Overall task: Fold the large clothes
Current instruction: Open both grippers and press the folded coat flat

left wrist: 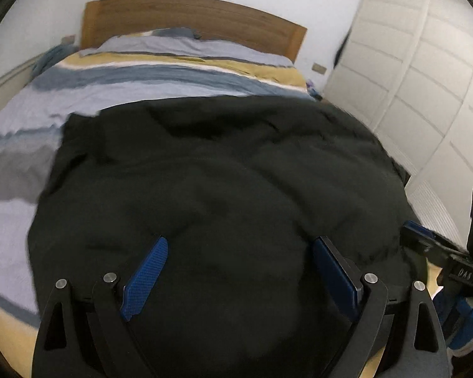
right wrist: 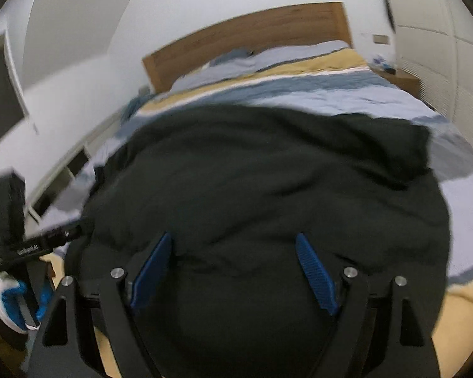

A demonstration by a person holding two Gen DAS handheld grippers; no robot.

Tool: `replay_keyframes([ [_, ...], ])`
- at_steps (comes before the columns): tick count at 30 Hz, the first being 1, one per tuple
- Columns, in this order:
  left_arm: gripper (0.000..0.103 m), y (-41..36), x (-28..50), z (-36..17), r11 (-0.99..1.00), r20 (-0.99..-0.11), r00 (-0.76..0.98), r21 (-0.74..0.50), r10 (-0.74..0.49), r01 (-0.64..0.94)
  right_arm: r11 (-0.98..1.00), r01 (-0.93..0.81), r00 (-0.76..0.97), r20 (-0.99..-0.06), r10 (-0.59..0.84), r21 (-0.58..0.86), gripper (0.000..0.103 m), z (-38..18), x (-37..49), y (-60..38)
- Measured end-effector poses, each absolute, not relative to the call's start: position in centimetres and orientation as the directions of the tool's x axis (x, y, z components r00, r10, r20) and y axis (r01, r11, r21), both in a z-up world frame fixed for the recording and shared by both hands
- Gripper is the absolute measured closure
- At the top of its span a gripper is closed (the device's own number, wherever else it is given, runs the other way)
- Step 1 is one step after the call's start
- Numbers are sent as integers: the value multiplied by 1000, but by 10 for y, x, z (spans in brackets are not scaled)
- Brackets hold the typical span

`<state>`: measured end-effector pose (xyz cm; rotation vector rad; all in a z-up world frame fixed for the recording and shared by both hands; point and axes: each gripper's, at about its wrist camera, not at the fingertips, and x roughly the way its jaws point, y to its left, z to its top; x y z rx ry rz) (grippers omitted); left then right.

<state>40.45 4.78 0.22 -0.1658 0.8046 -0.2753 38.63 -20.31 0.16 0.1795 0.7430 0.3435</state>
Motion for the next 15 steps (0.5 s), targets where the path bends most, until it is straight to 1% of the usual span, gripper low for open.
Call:
replay_keyframes([
  [2,9,38,427,-3,953,-696,651,-245,-303,181,934,-237,685,-636,356,267,22,-5,401,-197],
  [7,7,27,482,-12,963,-738,619,-224,-268,150,945,-209,670,-667,326,253,22,-15,460,-195],
  [12,4,9,534,-15,980,-784,589,-141,-196,140,957,-194,641,-711,289,215,22,-21,517,-192],
  [15,2,7,561,-19,983,-807,563,-123,-180,139,964,-201,628,-732,262,173,22,-23,543,-189],
])
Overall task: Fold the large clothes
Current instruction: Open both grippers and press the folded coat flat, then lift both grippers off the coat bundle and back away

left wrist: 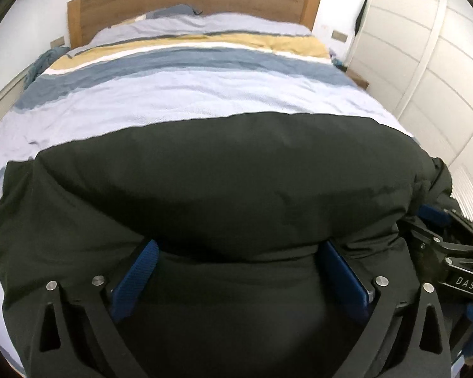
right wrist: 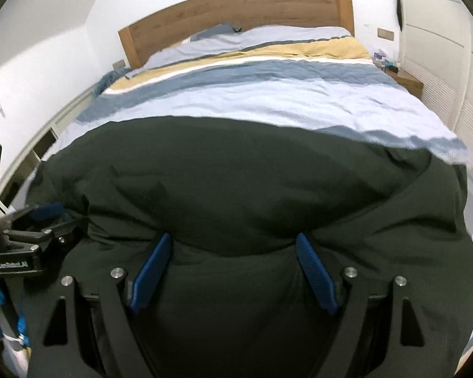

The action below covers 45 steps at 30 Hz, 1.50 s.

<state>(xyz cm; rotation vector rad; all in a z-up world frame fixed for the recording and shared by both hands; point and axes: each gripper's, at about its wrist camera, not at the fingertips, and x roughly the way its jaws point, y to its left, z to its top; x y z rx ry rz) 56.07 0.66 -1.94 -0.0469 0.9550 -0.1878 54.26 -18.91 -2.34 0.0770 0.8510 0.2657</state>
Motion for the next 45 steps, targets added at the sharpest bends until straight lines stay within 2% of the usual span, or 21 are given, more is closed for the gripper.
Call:
replay_keyframes([
  [3,1,12,577,-27,980,-807,555,-165,-201,115,965,-203,617,-744,257,165,22,-30,565,-191],
  [10,1,38,580,-35,967,-800,545,-241,-249,87,947,-201,605,-728,321,251,22,-48,582,-214],
  [19,1,115,581,-36,968,-858,495,-223,-136,-120,953,-66,603,-750,273,295,23,-50,586,-293],
  [22,1,138,575,-39,966,-890,453,-157,-49,-204,964,-6,599,-771,216,266,23,-53,584,-314],
  [26,1,174,556,-35,936,-889,458,-174,-16,-306,977,66,588,-799,127,204,22,-51,574,-335],
  [30,1,178,520,-12,938,-823,568,-221,-32,-267,983,58,638,-764,98,174,22,-28,542,-341],
  [33,1,169,489,-4,947,-778,621,-262,-94,-185,985,13,679,-725,120,175,22,-13,515,-334],
  [37,1,164,467,-24,944,-803,578,-288,-147,-160,971,-41,678,-707,201,236,22,-20,484,-321],
  [41,1,180,455,-44,929,-831,539,-298,-138,-222,969,4,642,-744,186,246,22,-48,470,-328],
  [45,1,185,431,-29,936,-816,577,-229,-35,-268,967,95,637,-761,123,236,22,-53,458,-351],
])
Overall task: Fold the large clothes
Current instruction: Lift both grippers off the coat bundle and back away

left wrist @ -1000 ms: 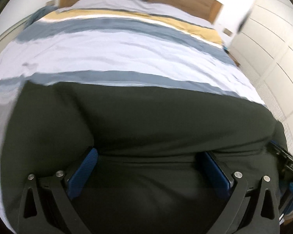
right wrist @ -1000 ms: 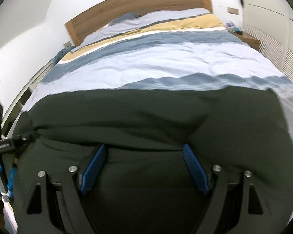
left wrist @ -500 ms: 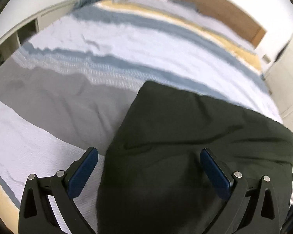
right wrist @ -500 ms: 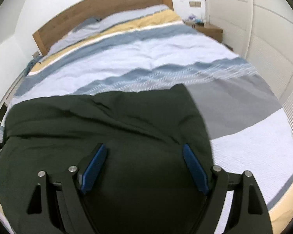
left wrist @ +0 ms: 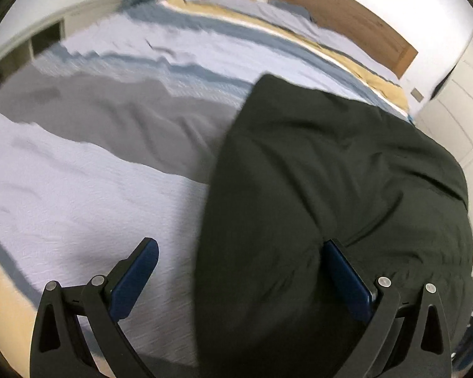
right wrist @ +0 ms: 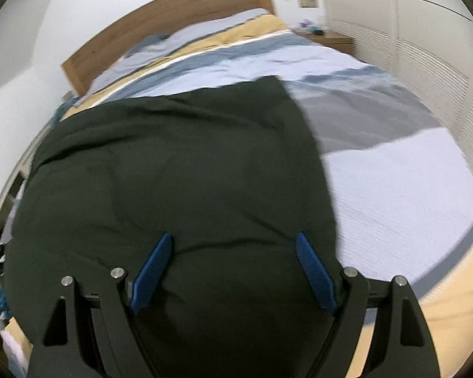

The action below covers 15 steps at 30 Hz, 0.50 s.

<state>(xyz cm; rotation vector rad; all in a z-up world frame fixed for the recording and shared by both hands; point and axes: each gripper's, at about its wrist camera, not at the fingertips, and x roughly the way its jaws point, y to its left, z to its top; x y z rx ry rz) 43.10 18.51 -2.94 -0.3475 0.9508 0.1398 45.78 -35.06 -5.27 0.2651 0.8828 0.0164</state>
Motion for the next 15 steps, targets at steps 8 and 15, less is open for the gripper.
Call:
replay_keyframes([
  [8,1,140,361,3,973,-737,673,-105,63,-206,952,160,637,-764,101,260,22,-38,416,-368],
  [15,1,120,305,18,985,-707,704,-65,68,-161,951,132,642,-755,133,280,22,-24,371,-369],
])
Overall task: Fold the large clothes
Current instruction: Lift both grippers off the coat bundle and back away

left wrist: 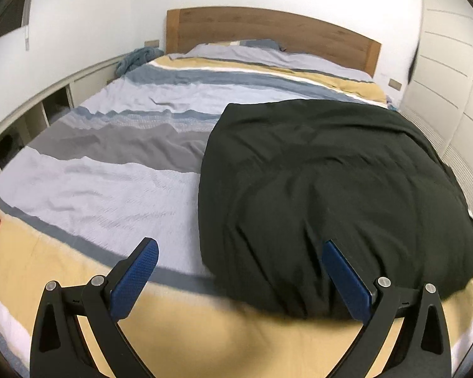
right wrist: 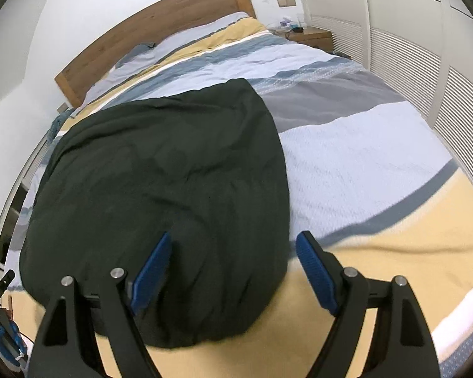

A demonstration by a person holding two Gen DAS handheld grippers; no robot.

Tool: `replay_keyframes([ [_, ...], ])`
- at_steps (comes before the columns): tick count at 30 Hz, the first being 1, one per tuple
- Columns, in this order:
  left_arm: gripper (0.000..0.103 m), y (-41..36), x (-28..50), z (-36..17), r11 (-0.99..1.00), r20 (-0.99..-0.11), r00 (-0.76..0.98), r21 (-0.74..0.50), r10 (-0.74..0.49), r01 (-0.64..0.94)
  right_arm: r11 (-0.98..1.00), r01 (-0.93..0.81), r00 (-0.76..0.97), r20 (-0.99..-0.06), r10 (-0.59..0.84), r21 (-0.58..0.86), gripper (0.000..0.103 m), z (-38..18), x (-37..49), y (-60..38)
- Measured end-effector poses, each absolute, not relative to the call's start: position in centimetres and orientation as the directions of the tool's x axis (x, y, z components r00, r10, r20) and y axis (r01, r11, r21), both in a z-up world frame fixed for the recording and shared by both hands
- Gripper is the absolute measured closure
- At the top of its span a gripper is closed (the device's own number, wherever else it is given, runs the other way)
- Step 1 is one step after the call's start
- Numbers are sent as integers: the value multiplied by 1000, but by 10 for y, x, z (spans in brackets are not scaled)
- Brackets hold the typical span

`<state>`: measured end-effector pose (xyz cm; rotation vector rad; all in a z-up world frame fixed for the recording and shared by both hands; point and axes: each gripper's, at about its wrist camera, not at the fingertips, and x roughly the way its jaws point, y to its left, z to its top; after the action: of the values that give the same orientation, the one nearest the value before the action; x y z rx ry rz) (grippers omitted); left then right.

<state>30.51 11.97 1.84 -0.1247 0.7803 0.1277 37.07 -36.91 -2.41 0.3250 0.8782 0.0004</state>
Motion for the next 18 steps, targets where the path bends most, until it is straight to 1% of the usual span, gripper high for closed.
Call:
replay_keyframes([
  [9,1,102,253,39,991,-659,746,-14,90,-132,961,101,640,-757,135,257,22,-7,324,-360],
  [13,1,102,243,44,991,-644,759,-6,96,-130,967,99,649,-752,117,235,21,-1,313,-360],
  [18,1,103,242,44,990,-638,762,0,107,-139,963,119,658,-745,106,242,18,2,310,-366],
])
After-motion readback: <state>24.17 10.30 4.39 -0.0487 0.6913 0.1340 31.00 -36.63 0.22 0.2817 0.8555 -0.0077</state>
